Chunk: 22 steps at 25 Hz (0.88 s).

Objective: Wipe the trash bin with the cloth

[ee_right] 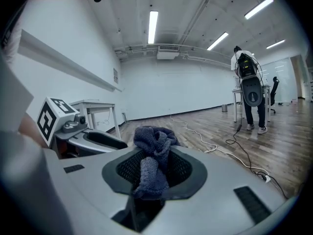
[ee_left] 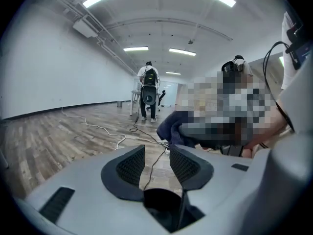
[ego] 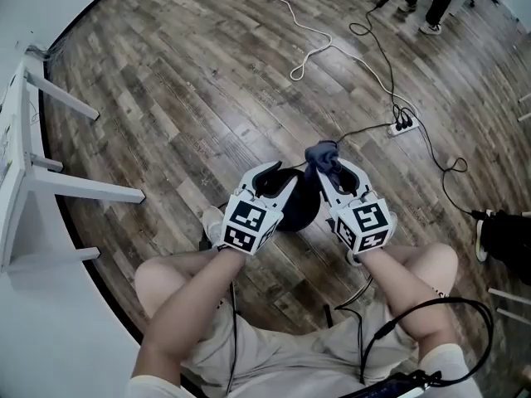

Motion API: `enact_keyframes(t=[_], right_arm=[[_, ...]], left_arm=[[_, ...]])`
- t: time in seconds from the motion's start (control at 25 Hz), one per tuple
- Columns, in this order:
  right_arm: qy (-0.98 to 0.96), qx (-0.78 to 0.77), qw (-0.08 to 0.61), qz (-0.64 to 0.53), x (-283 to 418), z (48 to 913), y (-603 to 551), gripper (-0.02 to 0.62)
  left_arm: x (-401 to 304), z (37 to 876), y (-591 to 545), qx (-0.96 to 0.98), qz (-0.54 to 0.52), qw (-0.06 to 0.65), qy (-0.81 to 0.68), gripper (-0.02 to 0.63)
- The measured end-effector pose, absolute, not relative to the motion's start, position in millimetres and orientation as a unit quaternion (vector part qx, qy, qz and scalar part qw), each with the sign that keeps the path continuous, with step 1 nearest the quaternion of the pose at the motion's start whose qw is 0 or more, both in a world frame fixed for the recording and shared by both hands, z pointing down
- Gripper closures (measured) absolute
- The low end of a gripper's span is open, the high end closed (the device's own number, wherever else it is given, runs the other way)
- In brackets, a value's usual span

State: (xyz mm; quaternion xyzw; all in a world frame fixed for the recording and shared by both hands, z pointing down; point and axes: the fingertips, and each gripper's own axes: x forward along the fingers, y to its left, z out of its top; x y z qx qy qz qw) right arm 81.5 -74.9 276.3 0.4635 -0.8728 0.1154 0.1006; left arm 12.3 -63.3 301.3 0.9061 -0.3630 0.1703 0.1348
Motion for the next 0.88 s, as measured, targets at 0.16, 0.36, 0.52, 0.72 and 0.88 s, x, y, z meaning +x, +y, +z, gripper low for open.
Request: enact_keyframes(t=[0.16,0.36,0.52,0.72,0.88], right_arm=[[-0.871,0.459,0.122,0.122,78.4,296.9,-71.1,0.492],[-0.870,0.457,0.135,0.126,81.9,314.7,-72.6,0.492],[-0.862,0.460,0.153,0.147,91.0,335.7,-73.7,0.492],[-0.851,0.468,0.157,0.179,103.7,350.3,-72.9,0.492],[-0.841,0.473,0.140,0.220,109.7,351.8,-75.3,0.492]], left_arm=[[8.2,303.7,-63.5,0.904,0.160,0.141,-0.370,0.436],[5.4,322.5,-67.5,0.902,0.205,0.089,-0.369,0.436],[8.8,337.4,-66.1,0.902,0.222,0.091,-0.359,0.436],[6.4,343.9,-64.7,0.901,0.219,0.115,-0.357,0.436],[4.5,346.6,-66.7,0.897,0.230,0.106,-0.361,0.436]])
